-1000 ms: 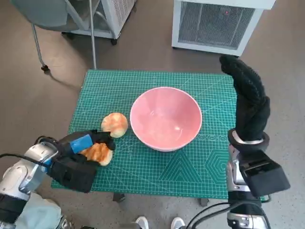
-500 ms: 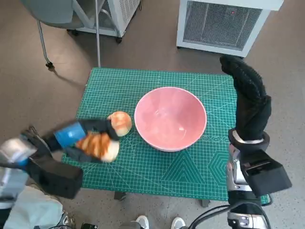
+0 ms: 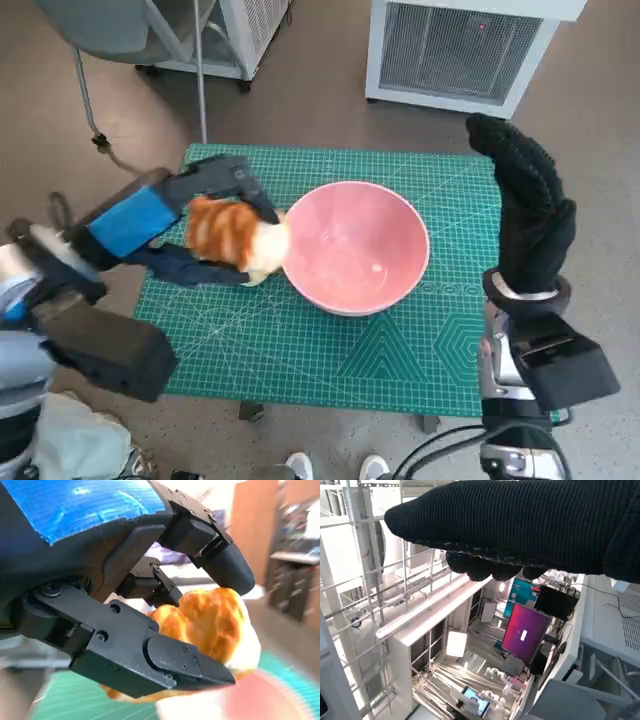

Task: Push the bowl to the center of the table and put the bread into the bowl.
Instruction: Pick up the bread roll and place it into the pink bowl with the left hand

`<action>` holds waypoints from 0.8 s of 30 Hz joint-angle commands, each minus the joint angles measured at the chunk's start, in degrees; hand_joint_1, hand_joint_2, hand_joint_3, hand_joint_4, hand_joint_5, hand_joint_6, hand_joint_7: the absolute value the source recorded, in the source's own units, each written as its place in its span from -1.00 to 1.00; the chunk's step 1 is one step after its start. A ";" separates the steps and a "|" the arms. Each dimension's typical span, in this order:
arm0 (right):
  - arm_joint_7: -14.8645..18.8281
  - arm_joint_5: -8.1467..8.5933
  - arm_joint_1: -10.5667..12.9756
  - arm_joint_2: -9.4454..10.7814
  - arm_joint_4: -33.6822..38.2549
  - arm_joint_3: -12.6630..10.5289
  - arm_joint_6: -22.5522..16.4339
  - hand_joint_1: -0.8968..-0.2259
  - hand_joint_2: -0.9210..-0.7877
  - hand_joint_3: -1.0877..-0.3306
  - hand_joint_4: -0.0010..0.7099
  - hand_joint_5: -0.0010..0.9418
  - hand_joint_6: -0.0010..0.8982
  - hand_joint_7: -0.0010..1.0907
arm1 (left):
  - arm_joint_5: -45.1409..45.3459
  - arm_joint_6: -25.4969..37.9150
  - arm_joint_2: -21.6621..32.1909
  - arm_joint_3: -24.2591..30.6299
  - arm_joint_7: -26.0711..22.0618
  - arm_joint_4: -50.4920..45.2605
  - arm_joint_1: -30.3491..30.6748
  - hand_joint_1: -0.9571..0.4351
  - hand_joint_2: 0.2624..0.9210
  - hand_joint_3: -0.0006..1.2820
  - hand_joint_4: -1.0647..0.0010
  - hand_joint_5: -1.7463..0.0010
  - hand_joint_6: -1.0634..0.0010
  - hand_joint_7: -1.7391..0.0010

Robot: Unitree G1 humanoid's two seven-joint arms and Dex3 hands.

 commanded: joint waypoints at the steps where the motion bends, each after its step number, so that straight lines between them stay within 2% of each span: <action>1: 0.69 0.80 0.81 -0.40 0.26 -0.23 0.88 0.20 -1.00 -0.07 -0.31 -0.99 -1.00 0.16 | 0.60 -0.07 -2.70 -3.83 -1.42 4.11 -7.15 0.37 0.99 -0.62 0.16 -0.76 0.04 -0.36; 5: 0.69 0.99 1.20 -0.63 -0.27 -0.20 1.02 0.20 -1.00 -0.07 -0.31 -0.99 -1.00 0.15 | 3.43 -0.49 -5.72 -7.59 -1.00 8.41 -12.11 0.37 0.92 -0.63 0.07 -0.74 -0.08 -0.25; 7: 0.70 1.02 1.38 -0.76 -0.35 -0.27 0.95 0.20 -1.00 -0.07 -0.31 -0.99 -1.00 0.14 | 5.37 -1.19 -7.46 -9.43 -0.03 10.72 -14.18 0.38 0.93 -0.72 -0.09 -0.60 -0.13 -0.25; 11: 0.51 0.81 1.61 -0.91 -0.38 -0.38 0.75 0.20 -1.00 -0.06 -0.31 -0.99 -1.00 0.14 | 8.79 -3.20 -11.20 -12.95 2.46 16.87 -17.63 0.38 0.93 -0.83 -0.29 -0.38 -0.21 -0.30; 17: -0.01 0.23 1.94 -1.08 -0.52 -0.64 0.54 0.23 -1.00 -0.06 -0.31 -0.99 -1.00 0.13 | 13.57 -7.48 -15.65 -17.43 7.45 27.23 -21.06 0.38 0.92 -0.87 -0.36 -0.26 -0.25 -0.34; 24: -0.68 -0.49 2.79 -1.26 -1.45 -1.06 0.53 0.25 -1.00 -0.07 -0.31 -0.99 -1.00 0.11 | 18.41 -11.73 -19.22 -21.51 12.75 38.05 -23.65 0.38 0.93 -0.88 -0.37 -0.24 -0.25 -0.35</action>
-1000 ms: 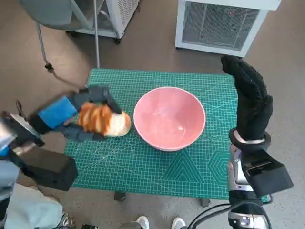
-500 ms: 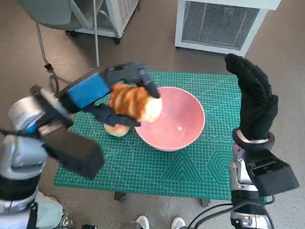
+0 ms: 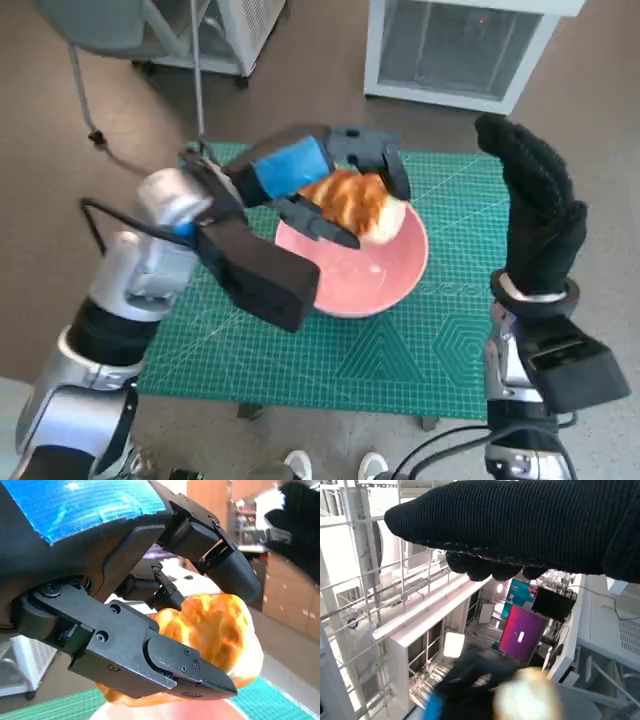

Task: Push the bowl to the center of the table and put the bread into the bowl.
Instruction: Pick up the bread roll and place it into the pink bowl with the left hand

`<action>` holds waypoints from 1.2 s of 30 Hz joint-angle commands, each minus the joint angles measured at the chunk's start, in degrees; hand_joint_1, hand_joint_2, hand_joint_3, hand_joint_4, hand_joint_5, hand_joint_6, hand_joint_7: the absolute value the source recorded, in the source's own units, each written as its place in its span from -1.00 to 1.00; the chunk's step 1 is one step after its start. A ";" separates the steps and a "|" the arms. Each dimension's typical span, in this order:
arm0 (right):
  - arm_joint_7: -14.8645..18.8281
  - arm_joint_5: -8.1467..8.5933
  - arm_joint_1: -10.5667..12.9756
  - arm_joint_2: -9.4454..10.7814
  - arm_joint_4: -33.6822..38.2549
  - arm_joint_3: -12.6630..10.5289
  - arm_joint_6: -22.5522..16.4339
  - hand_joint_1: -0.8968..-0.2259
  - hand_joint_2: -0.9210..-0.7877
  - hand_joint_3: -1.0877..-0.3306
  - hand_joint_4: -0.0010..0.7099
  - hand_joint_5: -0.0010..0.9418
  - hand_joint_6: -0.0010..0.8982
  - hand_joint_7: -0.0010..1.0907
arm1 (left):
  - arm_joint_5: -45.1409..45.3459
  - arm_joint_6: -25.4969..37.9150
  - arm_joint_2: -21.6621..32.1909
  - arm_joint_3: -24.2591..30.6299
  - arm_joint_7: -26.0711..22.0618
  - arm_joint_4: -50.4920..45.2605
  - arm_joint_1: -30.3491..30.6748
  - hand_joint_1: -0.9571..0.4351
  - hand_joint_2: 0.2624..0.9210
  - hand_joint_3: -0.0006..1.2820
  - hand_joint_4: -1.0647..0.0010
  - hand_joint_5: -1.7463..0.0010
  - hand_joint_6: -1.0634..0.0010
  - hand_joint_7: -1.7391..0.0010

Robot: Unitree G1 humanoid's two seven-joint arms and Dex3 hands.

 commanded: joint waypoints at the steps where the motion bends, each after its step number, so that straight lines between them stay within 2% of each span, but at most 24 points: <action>1: -0.69 -1.09 1.89 -0.32 -0.75 -0.63 0.53 0.25 -1.00 -0.07 -0.31 -0.99 -1.00 0.11 | 3.04 -2.66 -1.68 -2.42 3.66 6.07 -2.49 0.38 0.93 -0.88 -0.37 -0.24 -0.25 -0.35; 6: -1.02 -1.27 2.51 -0.27 -1.96 -0.83 0.92 0.26 -1.00 -0.07 -0.30 -0.99 -1.00 0.11 | 5.34 -3.99 -2.70 -4.13 5.46 9.73 -3.10 0.38 0.93 -0.89 -0.38 -0.26 -0.24 -0.33; 9: -1.16 -1.33 2.77 -0.26 -2.54 -0.95 1.15 0.26 -1.00 -0.06 -0.30 -0.99 -1.00 0.11 | 5.85 -2.29 -3.79 -4.77 4.44 11.85 -3.20 0.38 0.93 -0.89 -0.38 -0.29 -0.25 -0.30; 11: -1.31 -1.49 2.91 -0.21 -2.88 -1.03 1.30 0.26 -1.00 -0.06 -0.30 -0.99 -1.00 0.11 | 5.83 -0.06 -4.50 -4.99 2.54 12.85 -3.12 0.38 0.97 -0.86 -0.32 -0.40 -0.14 -0.29; 13: -1.48 -1.73 3.05 -0.15 -3.20 -1.09 1.43 0.26 -1.00 -0.05 -0.31 -0.99 -1.00 0.11 | 5.43 2.87 -5.02 -4.95 -0.45 13.05 -2.81 0.38 0.99 -0.75 -0.11 -0.48 -0.01 -0.42; 14: -1.55 -1.82 3.13 -0.13 -3.36 -1.10 1.48 0.26 -1.00 -0.05 -0.31 -0.99 -1.00 0.11 | 5.15 4.24 -5.19 -4.84 -1.92 12.86 -2.61 0.38 0.88 -0.75 0.11 -0.12 0.19 -0.14; 15: -1.62 -1.90 3.18 -0.12 -3.40 -1.13 1.45 0.26 -1.00 -0.05 -0.31 -0.99 -1.00 0.11 | 4.45 6.23 -5.46 -4.59 -4.35 12.56 -2.47 0.38 0.85 -0.76 0.14 0.05 0.22 0.01; 16: -1.68 -1.97 3.27 -0.09 -3.53 -1.13 1.46 0.25 -1.00 -0.06 -0.31 -0.99 -1.00 0.12 | 3.97 7.69 -5.63 -4.38 -6.12 12.16 -2.32 0.39 0.80 -0.79 0.31 0.38 0.28 0.28; 17: -1.74 -2.04 3.29 -0.07 -3.52 -1.16 1.43 0.25 -1.00 -0.06 -0.31 -0.99 -1.00 0.12 | 3.05 9.34 -5.79 -3.97 -8.37 11.85 -2.30 0.39 0.77 -0.82 0.41 0.60 0.29 0.49; 20: -1.92 -2.22 3.38 0.00 -3.60 -1.18 1.41 0.25 -1.00 -0.06 -0.32 -0.99 -1.00 0.12 | 1.27 12.07 -5.82 -3.22 -12.26 10.89 -2.22 0.41 0.69 -0.87 0.66 0.87 0.37 0.76; 24: -2.21 -2.60 3.39 0.17 -3.36 -1.18 1.19 0.25 -1.00 -0.06 -0.32 -0.99 -1.00 0.15 | -1.23 13.68 -4.51 -1.97 -16.05 8.90 -1.75 0.38 0.61 -0.91 0.83 0.97 0.45 0.89; 29: -2.57 -3.03 3.40 0.40 -3.25 -1.04 1.12 0.27 -1.00 -0.06 -0.32 -0.99 -1.00 0.16 | -3.49 14.51 -1.15 0.24 -18.80 2.57 0.49 0.31 0.58 -0.92 0.95 0.99 0.52 0.94; 36: -2.88 -3.20 3.74 0.49 -3.87 -0.79 1.24 0.29 -1.00 -0.07 -0.32 -0.99 -1.00 0.17 | -7.86 13.33 6.06 6.03 -21.20 -7.65 5.77 0.24 0.59 -0.94 0.91 0.98 0.50 0.95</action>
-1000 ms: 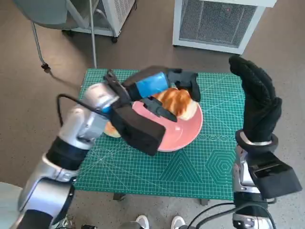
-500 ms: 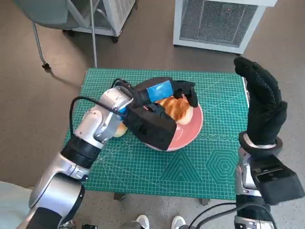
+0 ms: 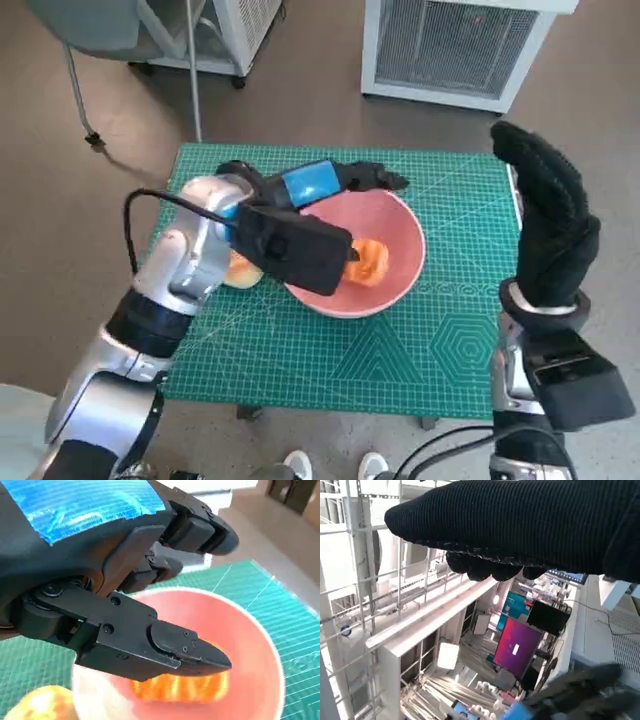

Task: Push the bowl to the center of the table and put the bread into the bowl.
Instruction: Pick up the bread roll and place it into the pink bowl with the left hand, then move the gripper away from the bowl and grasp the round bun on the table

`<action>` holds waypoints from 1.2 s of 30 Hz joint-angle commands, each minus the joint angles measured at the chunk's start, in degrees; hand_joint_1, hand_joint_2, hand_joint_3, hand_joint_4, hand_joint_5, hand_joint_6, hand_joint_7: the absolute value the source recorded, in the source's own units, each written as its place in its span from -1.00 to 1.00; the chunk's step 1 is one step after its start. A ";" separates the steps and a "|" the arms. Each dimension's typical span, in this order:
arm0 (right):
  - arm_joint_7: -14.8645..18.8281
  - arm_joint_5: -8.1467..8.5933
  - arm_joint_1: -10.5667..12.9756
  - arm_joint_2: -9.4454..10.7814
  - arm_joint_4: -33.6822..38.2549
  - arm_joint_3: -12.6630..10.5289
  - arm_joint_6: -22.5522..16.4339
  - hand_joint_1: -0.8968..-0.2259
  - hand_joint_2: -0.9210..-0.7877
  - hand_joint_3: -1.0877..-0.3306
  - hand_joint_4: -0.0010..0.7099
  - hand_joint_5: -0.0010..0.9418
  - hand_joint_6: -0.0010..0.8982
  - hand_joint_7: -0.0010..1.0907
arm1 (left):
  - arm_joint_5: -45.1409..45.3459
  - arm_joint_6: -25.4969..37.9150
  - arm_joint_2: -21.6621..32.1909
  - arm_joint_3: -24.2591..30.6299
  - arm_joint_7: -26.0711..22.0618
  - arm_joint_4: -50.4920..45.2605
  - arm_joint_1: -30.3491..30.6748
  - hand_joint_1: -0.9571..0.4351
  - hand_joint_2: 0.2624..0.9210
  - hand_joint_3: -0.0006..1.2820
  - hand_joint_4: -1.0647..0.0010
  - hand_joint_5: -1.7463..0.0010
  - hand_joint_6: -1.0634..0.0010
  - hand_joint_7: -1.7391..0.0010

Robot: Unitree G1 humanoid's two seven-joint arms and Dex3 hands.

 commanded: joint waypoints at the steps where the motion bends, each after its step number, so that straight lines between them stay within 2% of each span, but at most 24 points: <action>1: -0.48 -0.86 1.42 0.34 -0.33 0.19 0.58 0.29 -1.00 -0.07 -0.32 -0.99 -1.00 0.17 | -3.70 -0.80 6.20 5.14 -1.75 -7.02 4.65 0.24 0.59 -0.94 0.91 0.98 0.50 0.95; 6: -0.41 -0.64 1.52 0.34 -0.27 0.21 0.44 0.29 -1.00 -0.07 -0.32 -1.00 -1.00 0.17 | -6.22 -2.45 12.00 9.68 -2.29 -12.06 8.88 0.22 0.60 -0.95 0.84 0.97 0.44 0.94; 11: -0.22 -0.23 1.32 0.43 0.17 0.27 0.36 0.29 -1.00 -0.07 -0.32 -1.00 -1.00 0.17 | -7.79 -6.22 16.87 13.26 -0.77 -11.98 12.71 0.22 0.60 -0.96 0.82 0.98 0.42 0.94; 21: -0.01 0.14 0.77 0.87 0.72 0.71 0.47 0.28 -1.00 -0.07 -0.32 -1.00 -1.00 0.16 | -6.10 -10.12 22.97 14.79 0.86 -11.13 17.35 0.24 0.57 -0.98 0.82 0.99 0.41 0.96; 28: 0.19 0.28 0.29 1.06 1.11 1.08 0.56 0.28 -1.00 -0.07 -0.32 -1.00 -1.00 0.16 | -4.62 -9.11 24.08 14.12 0.98 -9.56 18.27 0.25 0.57 -0.99 0.82 1.00 0.39 0.96; 36: 0.93 1.15 0.28 0.73 1.32 1.38 0.57 0.26 -1.00 -0.07 -0.32 -0.99 -1.00 0.15 | -1.69 -6.88 22.83 11.93 1.64 -7.07 18.05 0.30 0.57 -0.99 0.82 1.00 0.38 0.97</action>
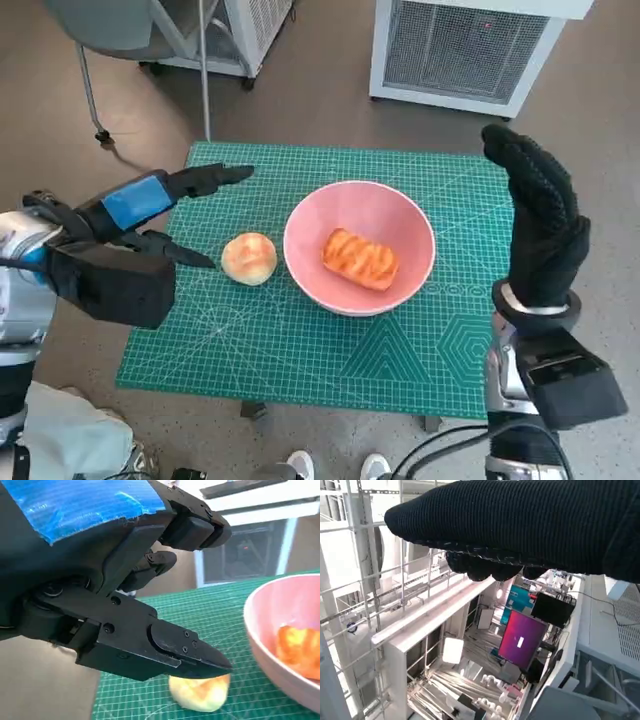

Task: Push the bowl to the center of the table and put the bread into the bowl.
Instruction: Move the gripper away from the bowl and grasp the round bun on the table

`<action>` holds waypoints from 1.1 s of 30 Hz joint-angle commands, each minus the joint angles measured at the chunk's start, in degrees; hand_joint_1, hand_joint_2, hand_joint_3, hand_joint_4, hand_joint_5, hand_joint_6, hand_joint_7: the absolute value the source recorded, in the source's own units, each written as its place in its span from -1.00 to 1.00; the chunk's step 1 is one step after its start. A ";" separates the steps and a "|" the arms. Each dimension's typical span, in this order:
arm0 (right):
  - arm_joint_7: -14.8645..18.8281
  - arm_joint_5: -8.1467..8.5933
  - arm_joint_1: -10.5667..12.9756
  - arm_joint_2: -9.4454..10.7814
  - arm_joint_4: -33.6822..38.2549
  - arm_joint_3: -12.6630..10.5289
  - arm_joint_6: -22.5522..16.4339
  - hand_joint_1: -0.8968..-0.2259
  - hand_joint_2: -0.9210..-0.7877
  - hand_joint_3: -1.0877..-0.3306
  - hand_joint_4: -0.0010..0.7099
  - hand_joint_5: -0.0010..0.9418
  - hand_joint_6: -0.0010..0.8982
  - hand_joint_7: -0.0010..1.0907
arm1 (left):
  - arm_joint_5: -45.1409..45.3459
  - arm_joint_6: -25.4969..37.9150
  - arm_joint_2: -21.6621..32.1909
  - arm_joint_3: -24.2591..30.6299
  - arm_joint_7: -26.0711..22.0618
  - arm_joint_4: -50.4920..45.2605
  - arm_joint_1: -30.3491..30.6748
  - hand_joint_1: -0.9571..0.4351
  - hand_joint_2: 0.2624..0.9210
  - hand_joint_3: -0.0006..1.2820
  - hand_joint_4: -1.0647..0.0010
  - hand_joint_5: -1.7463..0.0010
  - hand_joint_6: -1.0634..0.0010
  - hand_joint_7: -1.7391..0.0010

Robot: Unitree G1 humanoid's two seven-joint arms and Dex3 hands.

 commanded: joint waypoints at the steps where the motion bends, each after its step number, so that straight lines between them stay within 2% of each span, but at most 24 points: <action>1: 0.87 0.82 0.37 -0.14 0.71 0.10 0.63 0.25 -1.00 -0.07 -0.32 -0.99 -1.00 0.15 | 1.79 1.90 -0.81 -1.88 0.49 1.74 0.16 0.31 0.57 -0.99 0.82 1.00 0.38 0.97; 9: 1.67 1.65 0.48 -0.57 0.46 -0.05 0.94 0.22 -1.00 -0.07 -0.32 -0.99 -1.00 0.15 | 5.16 2.28 -2.54 -5.61 1.48 5.94 -2.00 0.35 0.58 -0.99 0.81 1.00 0.38 0.98; 19: 2.21 2.37 1.47 -1.02 -0.97 -0.26 1.73 0.23 -1.00 -0.07 -0.31 -0.99 -1.00 0.15 | 8.74 -0.25 -6.11 -10.64 4.56 16.47 -6.05 0.37 0.58 -0.99 0.79 0.99 0.38 0.99; 33: 0.87 0.57 2.11 -1.38 -2.56 -1.10 2.24 0.23 -1.00 -0.06 -0.30 -0.99 -1.00 0.16 | 14.60 -2.70 -11.32 -18.47 10.25 32.54 -10.45 0.35 0.58 -1.00 0.76 0.99 0.40 1.00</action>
